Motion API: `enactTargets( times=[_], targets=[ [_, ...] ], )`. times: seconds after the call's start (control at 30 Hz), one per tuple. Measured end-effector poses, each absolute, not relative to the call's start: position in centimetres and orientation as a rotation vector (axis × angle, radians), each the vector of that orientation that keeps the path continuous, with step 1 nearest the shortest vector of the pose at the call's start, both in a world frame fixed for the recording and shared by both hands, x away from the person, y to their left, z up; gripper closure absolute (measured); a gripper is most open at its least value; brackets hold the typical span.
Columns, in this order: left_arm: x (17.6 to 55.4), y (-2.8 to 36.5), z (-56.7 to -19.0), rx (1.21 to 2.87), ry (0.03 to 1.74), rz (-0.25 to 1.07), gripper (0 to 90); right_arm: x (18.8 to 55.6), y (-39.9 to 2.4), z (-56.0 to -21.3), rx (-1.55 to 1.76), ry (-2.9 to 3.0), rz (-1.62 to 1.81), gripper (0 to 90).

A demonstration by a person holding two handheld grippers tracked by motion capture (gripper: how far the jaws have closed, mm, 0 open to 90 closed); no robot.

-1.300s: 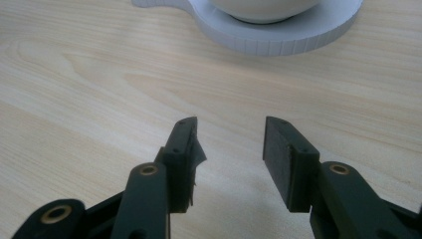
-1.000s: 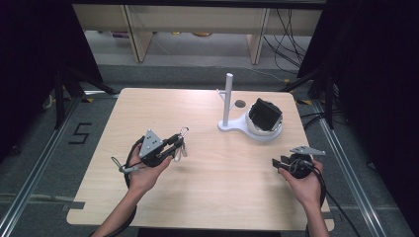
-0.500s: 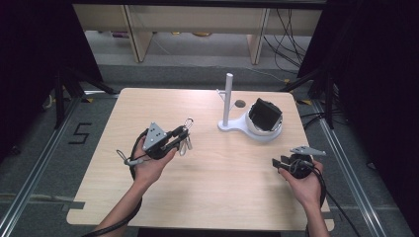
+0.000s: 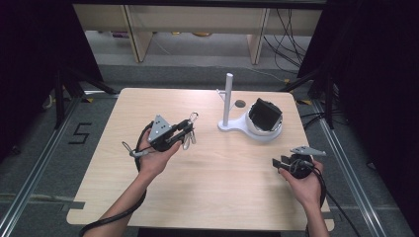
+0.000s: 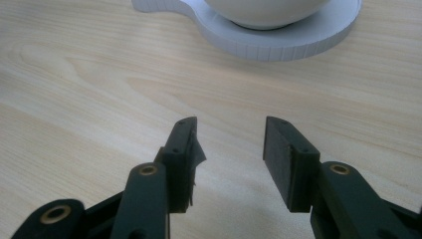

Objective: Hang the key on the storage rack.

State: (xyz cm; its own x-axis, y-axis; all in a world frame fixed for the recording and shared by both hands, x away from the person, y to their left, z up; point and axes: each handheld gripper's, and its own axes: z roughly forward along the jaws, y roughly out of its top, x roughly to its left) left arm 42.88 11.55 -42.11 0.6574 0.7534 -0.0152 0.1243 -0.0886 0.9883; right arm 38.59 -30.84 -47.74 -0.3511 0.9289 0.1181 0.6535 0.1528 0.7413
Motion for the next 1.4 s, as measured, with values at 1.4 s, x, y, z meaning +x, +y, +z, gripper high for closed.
enactTargets(
  times=[1.4],
  targets=[
    [48.3,6.6,-39.5,1.596,0.719,0.600,75.6,38.7,-31.2,-47.7,1.475,2.081,1.038,57.4]
  ],
)
